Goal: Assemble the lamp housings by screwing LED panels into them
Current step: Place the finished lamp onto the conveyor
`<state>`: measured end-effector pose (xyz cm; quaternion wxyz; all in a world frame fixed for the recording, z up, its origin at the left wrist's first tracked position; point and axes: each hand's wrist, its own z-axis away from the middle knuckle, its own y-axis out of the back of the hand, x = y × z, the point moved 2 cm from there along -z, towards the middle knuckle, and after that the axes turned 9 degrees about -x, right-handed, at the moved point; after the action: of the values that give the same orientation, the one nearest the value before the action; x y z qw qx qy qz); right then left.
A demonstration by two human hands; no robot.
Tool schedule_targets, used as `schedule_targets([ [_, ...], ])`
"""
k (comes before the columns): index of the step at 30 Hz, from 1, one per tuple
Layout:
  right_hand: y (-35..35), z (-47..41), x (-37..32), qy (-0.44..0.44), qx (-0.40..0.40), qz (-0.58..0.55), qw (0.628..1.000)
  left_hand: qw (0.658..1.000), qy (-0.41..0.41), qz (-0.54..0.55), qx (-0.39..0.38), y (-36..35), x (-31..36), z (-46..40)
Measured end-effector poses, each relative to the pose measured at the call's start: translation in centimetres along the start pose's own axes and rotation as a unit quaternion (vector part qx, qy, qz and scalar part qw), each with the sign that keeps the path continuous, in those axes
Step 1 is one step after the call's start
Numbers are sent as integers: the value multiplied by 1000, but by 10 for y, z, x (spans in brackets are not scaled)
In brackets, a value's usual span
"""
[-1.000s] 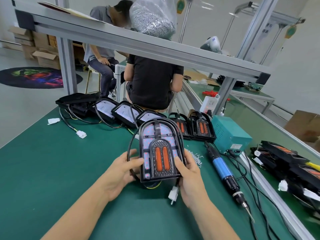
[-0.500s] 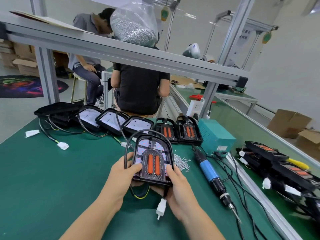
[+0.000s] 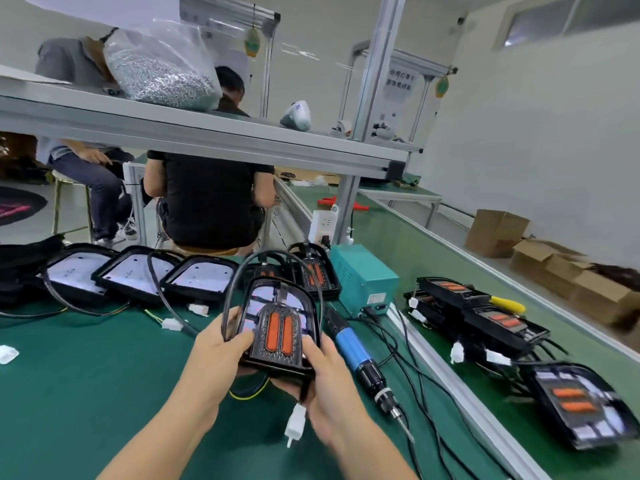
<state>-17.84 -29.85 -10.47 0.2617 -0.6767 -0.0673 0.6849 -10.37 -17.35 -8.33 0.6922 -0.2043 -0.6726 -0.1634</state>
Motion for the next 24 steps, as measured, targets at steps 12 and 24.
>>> schedule_targets([
  [12, 83, 32, -107, 115, 134, 40, 983, 985, 8, 76, -155, -130, 43, -49],
  [24, 192, 35, -197, 90, 332, 30, 938, 935, 139, 217, -244, -281, 60, -93],
])
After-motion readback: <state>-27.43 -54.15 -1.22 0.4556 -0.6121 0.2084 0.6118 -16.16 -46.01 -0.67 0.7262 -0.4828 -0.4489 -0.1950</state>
